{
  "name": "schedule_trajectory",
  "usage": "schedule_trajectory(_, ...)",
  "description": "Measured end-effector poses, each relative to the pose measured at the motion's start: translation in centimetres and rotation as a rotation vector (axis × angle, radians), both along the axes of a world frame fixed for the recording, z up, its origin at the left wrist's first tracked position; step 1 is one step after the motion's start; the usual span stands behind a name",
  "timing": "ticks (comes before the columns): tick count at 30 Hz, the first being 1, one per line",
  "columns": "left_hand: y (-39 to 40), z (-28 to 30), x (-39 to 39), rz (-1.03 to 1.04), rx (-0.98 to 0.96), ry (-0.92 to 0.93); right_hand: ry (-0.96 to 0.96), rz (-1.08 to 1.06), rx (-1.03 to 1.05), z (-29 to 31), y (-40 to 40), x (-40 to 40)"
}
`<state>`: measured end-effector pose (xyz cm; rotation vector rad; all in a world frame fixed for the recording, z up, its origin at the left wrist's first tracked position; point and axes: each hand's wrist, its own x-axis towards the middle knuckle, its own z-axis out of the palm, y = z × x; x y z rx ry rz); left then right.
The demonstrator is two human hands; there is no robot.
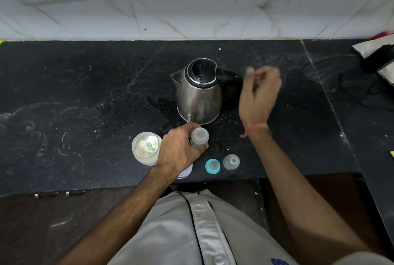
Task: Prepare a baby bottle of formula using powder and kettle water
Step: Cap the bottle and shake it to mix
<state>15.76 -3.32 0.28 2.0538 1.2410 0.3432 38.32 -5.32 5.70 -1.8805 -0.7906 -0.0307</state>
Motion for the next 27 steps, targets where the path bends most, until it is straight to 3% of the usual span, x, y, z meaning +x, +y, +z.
schedule_trajectory(2, 0.1, -0.1, 0.0, 0.002, 0.01, 0.009, -0.062, 0.054, 0.021, -0.8, -3.7, -2.7)
schedule_trajectory(7, 0.2, 0.0, 0.2, -0.025, 0.041, 0.021, -0.334, 0.364, -0.67, -5.5, -11.8, -7.9)
schedule_trajectory(11, 0.1, -0.2, 0.2, -0.011, 0.047, 0.018, -0.442, 0.524, -0.884, -7.9, -13.8, -9.4)
schedule_trajectory(17, 0.1, -0.5, 0.3, -0.003, 0.055, 0.04, -0.423, 0.433, -0.782, -6.3, -12.1, -9.6)
schedule_trajectory(21, -0.1, -0.6, 0.2, -0.005, 0.062, 0.033, -0.29, 0.328, -0.555, -3.0, -11.5, -8.4)
schedule_trajectory(24, -0.3, -0.6, 0.2, 0.005, 0.051, 0.02, -0.161, 0.415, -0.436, -1.2, -9.6, -7.7)
schedule_trajectory(27, -0.4, -0.5, 0.3, -0.003, 0.063, 0.008, -0.115, 0.59, -0.479, -0.6, -7.1, -7.8)
